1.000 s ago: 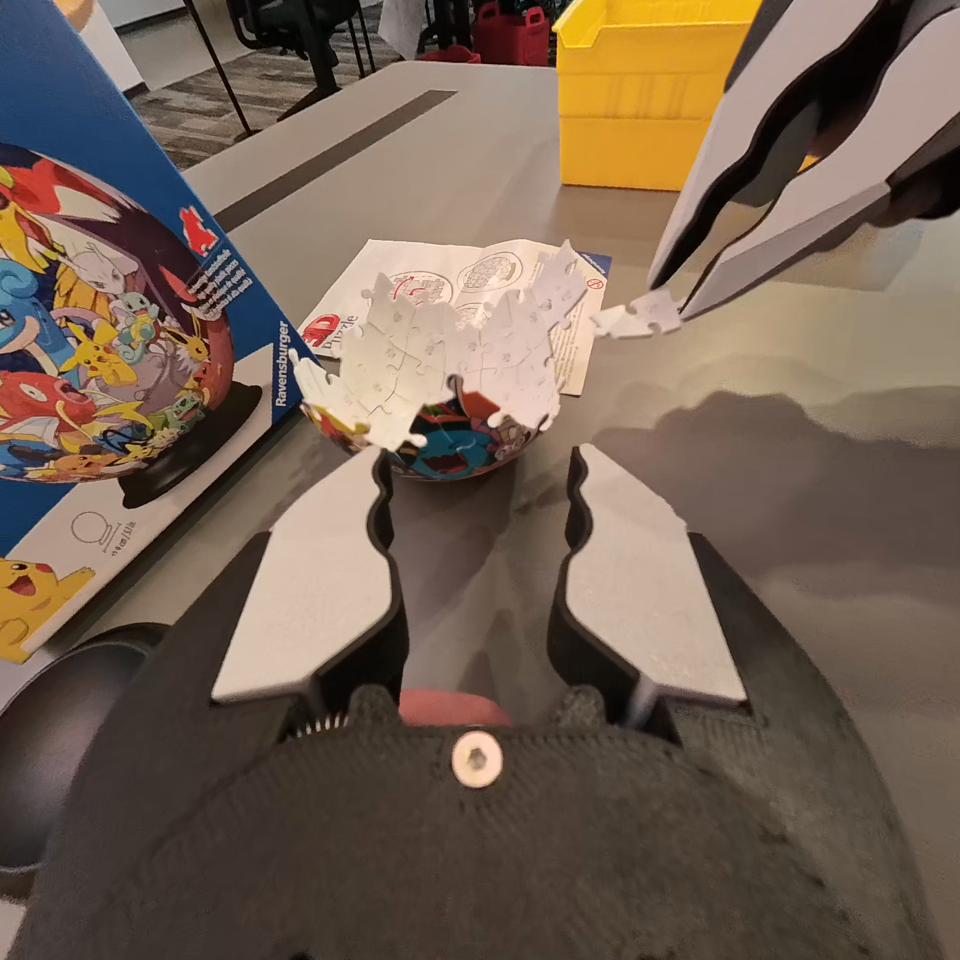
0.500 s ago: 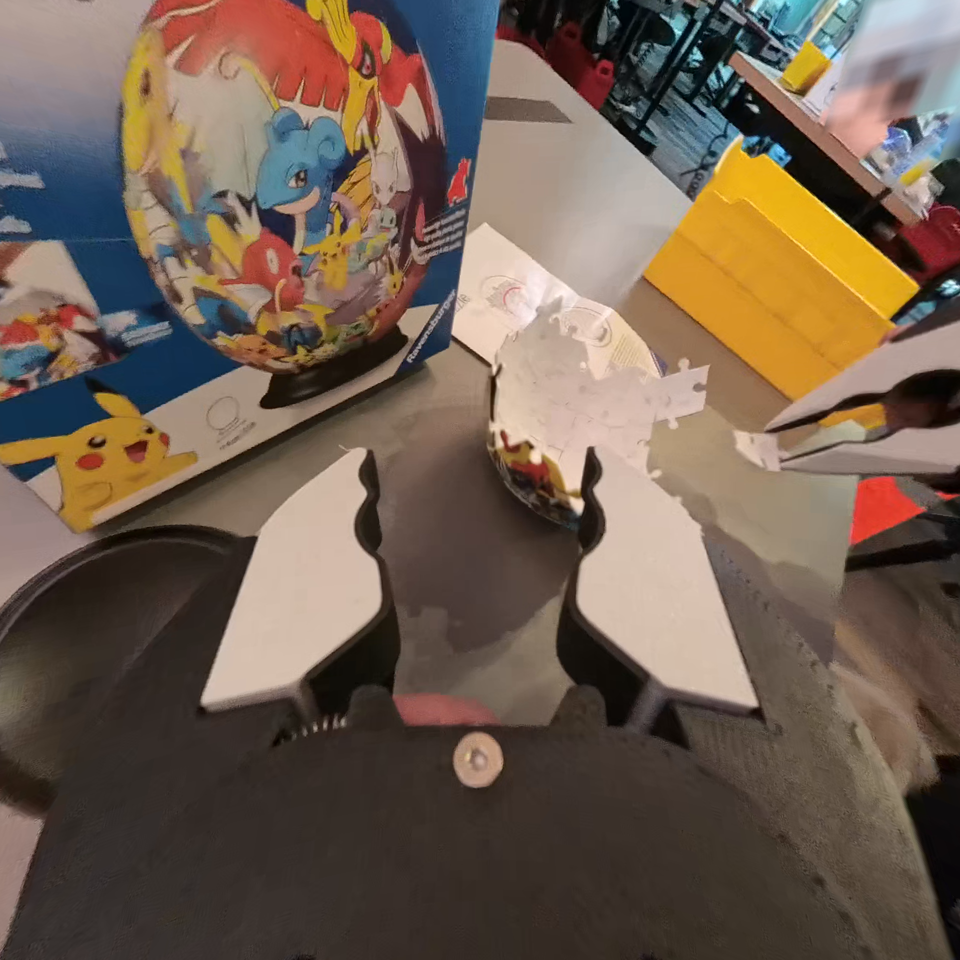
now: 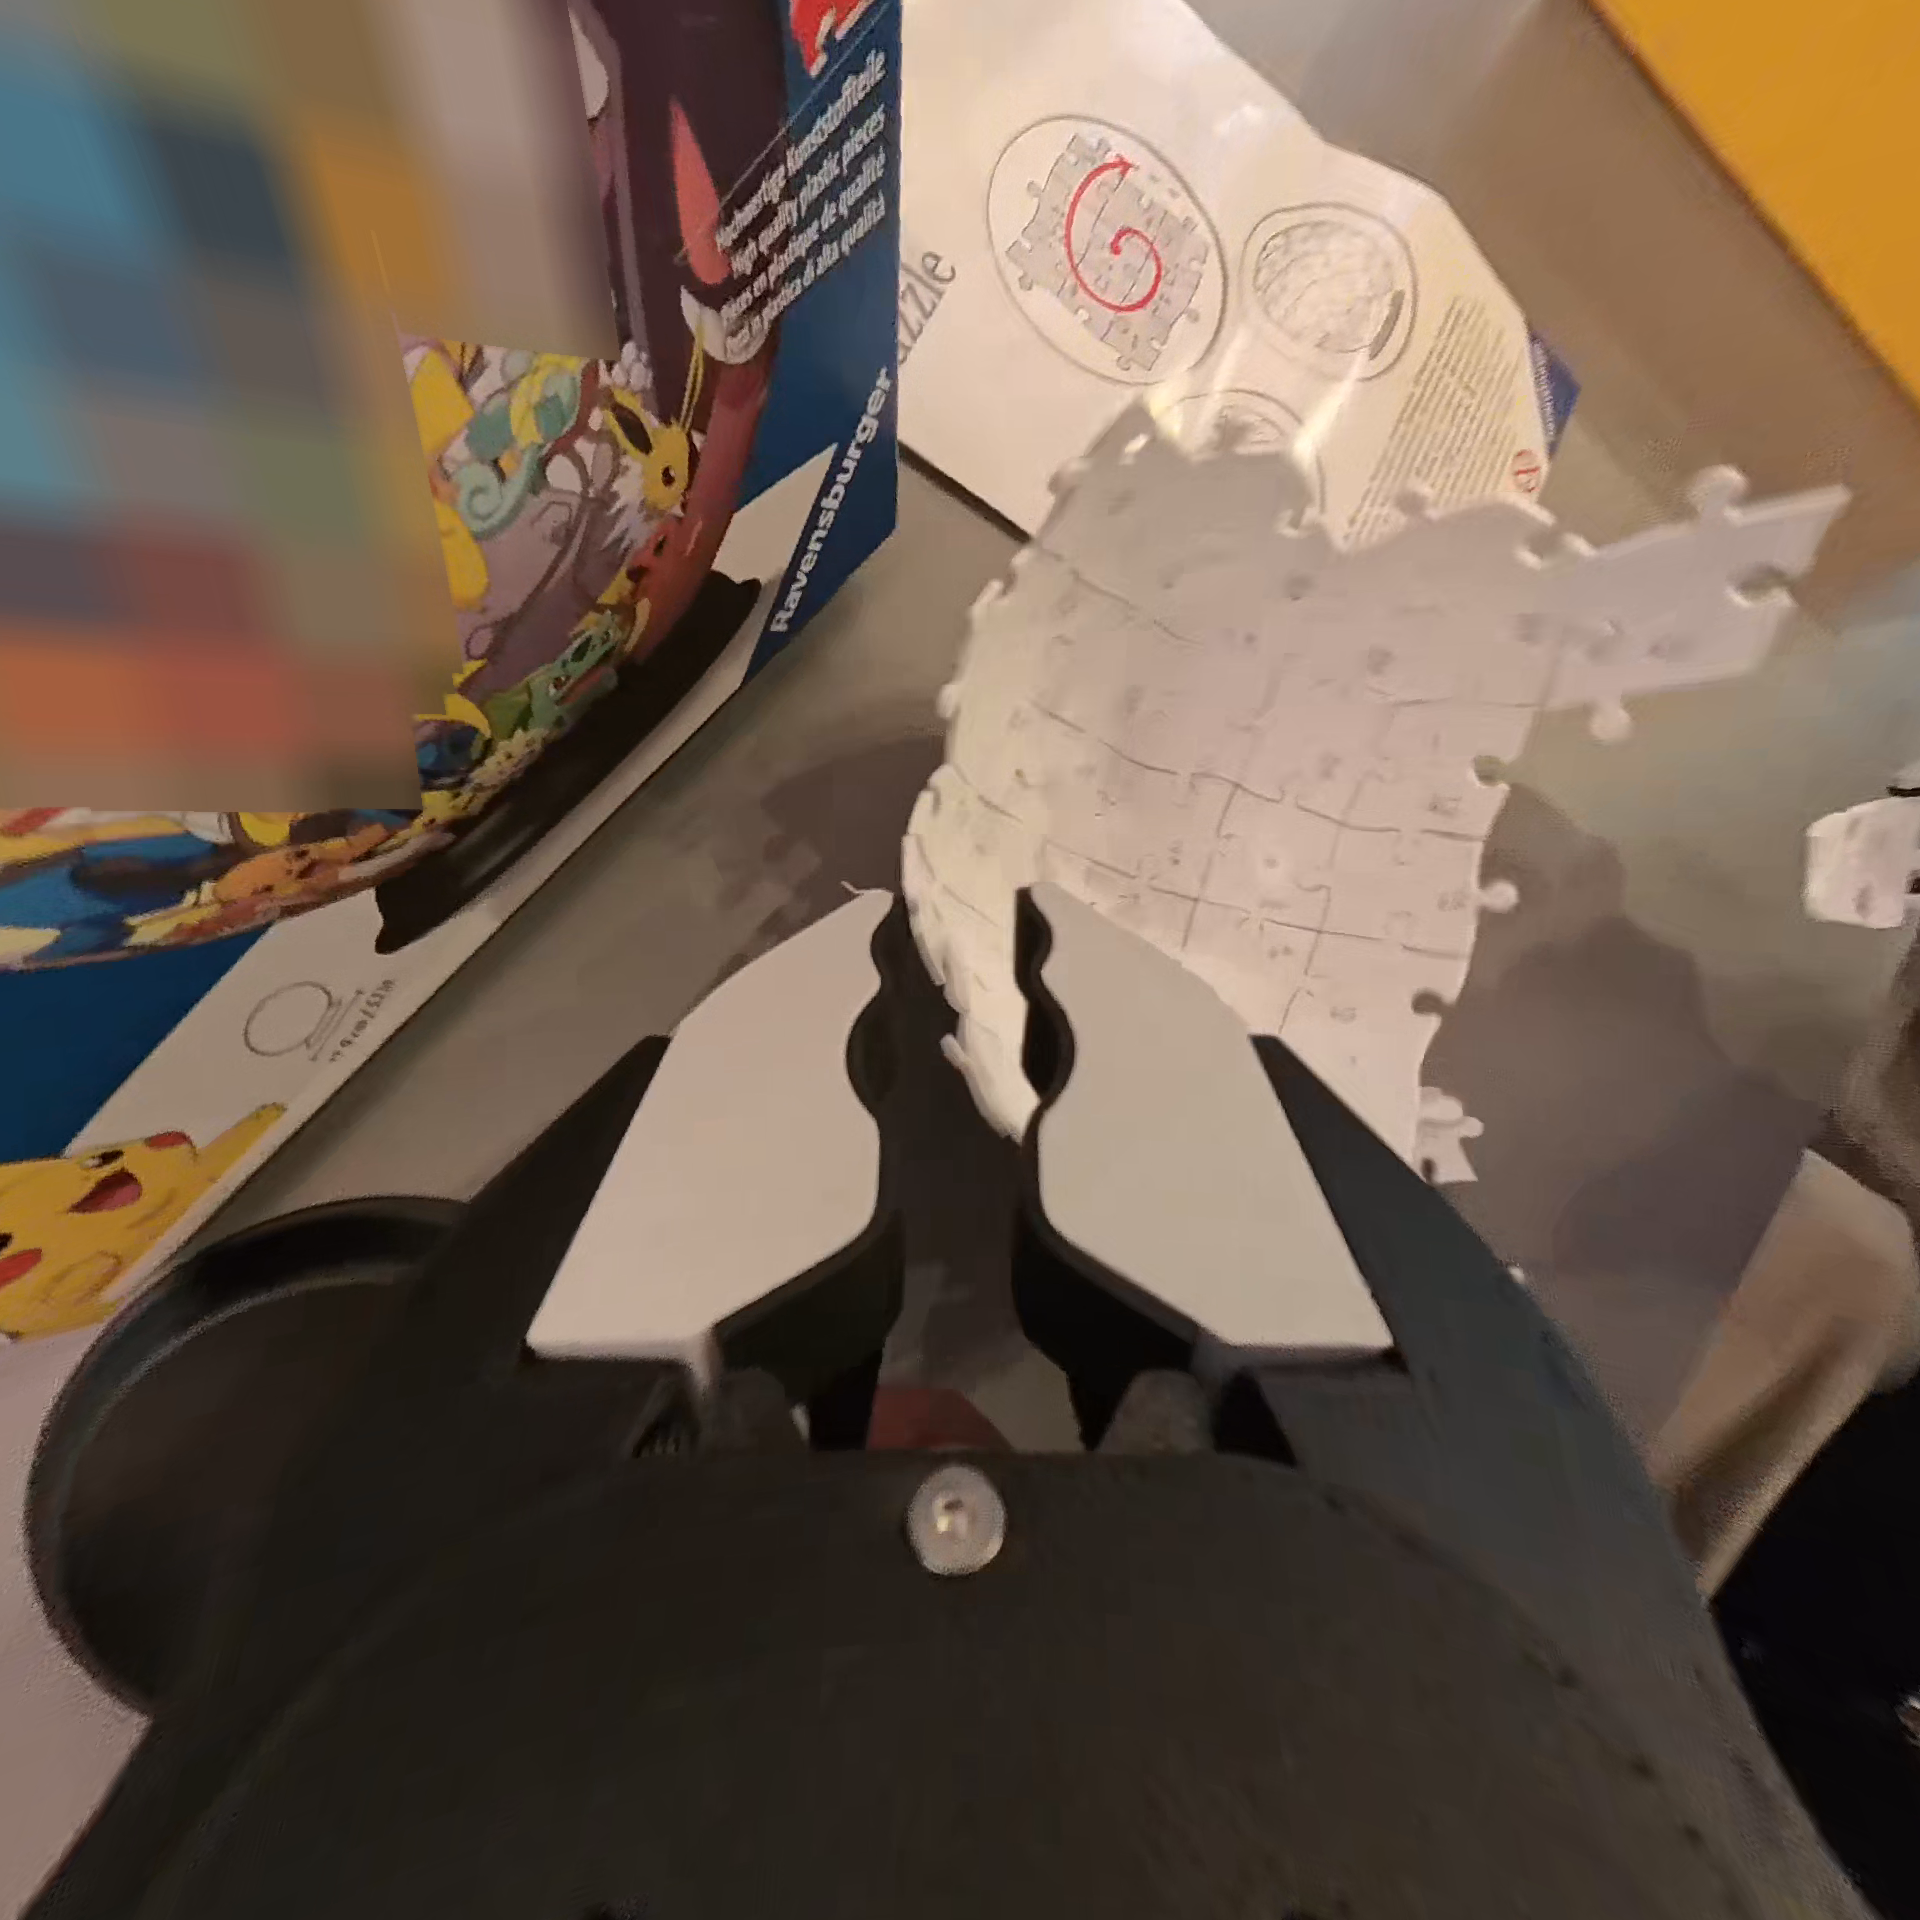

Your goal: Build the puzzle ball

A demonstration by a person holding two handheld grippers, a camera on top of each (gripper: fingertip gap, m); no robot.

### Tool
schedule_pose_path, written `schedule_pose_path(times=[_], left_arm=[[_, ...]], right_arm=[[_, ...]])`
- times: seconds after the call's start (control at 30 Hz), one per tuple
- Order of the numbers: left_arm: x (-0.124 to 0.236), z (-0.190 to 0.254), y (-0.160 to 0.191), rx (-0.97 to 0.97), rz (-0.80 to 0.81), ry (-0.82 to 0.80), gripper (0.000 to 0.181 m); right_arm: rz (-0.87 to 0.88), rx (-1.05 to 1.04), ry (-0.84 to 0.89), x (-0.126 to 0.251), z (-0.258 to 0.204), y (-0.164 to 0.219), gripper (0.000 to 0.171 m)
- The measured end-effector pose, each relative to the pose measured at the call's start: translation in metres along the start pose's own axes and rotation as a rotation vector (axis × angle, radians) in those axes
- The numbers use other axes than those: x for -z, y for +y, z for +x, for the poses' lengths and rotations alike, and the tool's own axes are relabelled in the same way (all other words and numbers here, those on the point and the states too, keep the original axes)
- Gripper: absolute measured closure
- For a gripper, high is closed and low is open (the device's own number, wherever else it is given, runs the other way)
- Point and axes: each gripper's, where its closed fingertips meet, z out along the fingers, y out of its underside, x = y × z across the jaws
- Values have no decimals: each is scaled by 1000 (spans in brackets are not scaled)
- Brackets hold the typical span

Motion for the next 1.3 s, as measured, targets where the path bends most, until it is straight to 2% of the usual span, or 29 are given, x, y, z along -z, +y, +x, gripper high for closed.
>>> schedule_pose_path(times=[0.1,0.37,0.6,0.77,1.0,1.3], left_arm=[[-1,-3,-2,-35,-14,-48,177],[3,2,-11,-143,7,-133,179],[21,3,-16,-222,69,-310,180],[36,3,-15,-285,104,-460,180],[46,6,-13,-322,109,-577,180],[53,6,-11,-339,127,-689,180]], right_arm=[[6,3,2,1,1,0,157],[13,-5,-4,5,-3,2,157],[-8,-38,-18,0,-12,6,157],[-29,-87,-5,-17,-18,7,156],[-85,-160,44,-55,-21,10,157],[-95,-278,99,-69,-15,6,157]])
